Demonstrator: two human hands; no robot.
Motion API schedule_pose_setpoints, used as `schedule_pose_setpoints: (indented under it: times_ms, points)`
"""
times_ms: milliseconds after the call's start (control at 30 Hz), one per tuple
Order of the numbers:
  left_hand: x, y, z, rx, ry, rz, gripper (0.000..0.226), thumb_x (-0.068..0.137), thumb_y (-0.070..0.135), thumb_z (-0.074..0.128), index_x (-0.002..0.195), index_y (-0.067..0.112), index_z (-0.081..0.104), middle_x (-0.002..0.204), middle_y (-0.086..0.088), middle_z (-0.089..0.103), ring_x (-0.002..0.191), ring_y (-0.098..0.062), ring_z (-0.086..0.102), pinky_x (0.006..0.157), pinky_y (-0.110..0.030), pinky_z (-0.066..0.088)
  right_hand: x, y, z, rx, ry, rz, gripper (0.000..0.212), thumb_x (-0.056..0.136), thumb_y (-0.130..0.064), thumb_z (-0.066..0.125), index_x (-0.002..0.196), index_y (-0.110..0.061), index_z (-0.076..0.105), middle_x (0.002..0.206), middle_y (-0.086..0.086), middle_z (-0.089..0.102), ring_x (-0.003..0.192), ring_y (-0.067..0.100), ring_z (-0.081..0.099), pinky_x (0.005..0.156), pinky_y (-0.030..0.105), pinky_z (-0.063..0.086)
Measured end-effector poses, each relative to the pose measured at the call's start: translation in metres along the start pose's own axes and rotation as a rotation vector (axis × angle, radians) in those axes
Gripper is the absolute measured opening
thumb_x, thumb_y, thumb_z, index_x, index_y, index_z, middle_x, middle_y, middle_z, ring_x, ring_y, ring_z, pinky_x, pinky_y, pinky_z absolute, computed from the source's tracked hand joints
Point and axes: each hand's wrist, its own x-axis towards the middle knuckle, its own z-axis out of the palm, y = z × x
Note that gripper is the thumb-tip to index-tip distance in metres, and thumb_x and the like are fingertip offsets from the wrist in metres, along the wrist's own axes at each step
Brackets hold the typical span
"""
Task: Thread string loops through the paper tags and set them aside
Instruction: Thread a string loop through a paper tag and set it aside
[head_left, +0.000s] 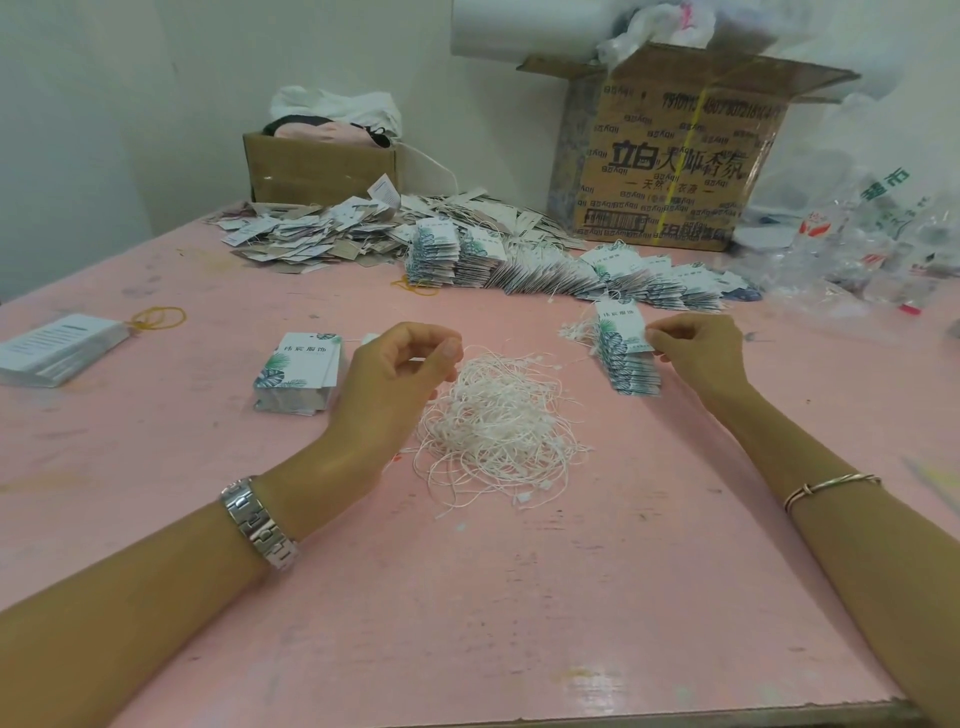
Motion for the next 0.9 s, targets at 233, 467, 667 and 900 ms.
schedule_pose_setpoints:
  times_ms: [233,467,667,900]
  points:
    - [0.0,0.001,0.001,0.01,-0.008,-0.005,0.004,0.092,0.019,0.065,0.092,0.023,0.067,0.086,0.005,0.07,0.07,0.0,0.062,0.065,-0.014,0.049,-0.008,-0.012,-0.002,-0.173,-0.017,-0.087,0.014,0.089,-0.005,0.068,0.1,0.001,0.075,0.085,0.01,0.07,0.06,0.005,0.056,0.066,0.016,0.048]
    - [-0.002,0.003,0.002,0.007,-0.023,-0.003,0.004,0.092,0.015,0.064,0.092,0.018,0.066,0.087,-0.002,0.068,0.066,0.001,0.059,0.062,-0.013,0.047,-0.01,-0.012,-0.001,-0.199,-0.03,-0.07,0.012,0.086,-0.001,0.069,0.095,0.003,0.076,0.085,0.016,0.073,0.07,0.024,0.063,0.077,0.034,0.055]
    - [-0.002,0.002,0.002,0.011,-0.028,-0.01,0.004,0.092,0.017,0.065,0.092,0.02,0.067,0.087,-0.002,0.068,0.068,-0.001,0.059,0.064,-0.015,0.047,-0.007,-0.009,-0.001,-0.212,-0.015,-0.048,0.013,0.085,0.001,0.068,0.095,0.001,0.076,0.087,0.015,0.073,0.072,0.021,0.062,0.075,0.028,0.05]
    - [-0.001,-0.001,0.002,0.041,-0.039,0.012,0.005,0.092,0.017,0.065,0.09,0.022,0.067,0.085,0.002,0.069,0.066,0.002,0.06,0.063,-0.01,0.046,-0.014,-0.029,0.004,-0.241,0.002,-0.182,0.012,0.089,-0.007,0.066,0.094,-0.004,0.076,0.09,0.012,0.074,0.079,0.017,0.062,0.082,0.026,0.051]
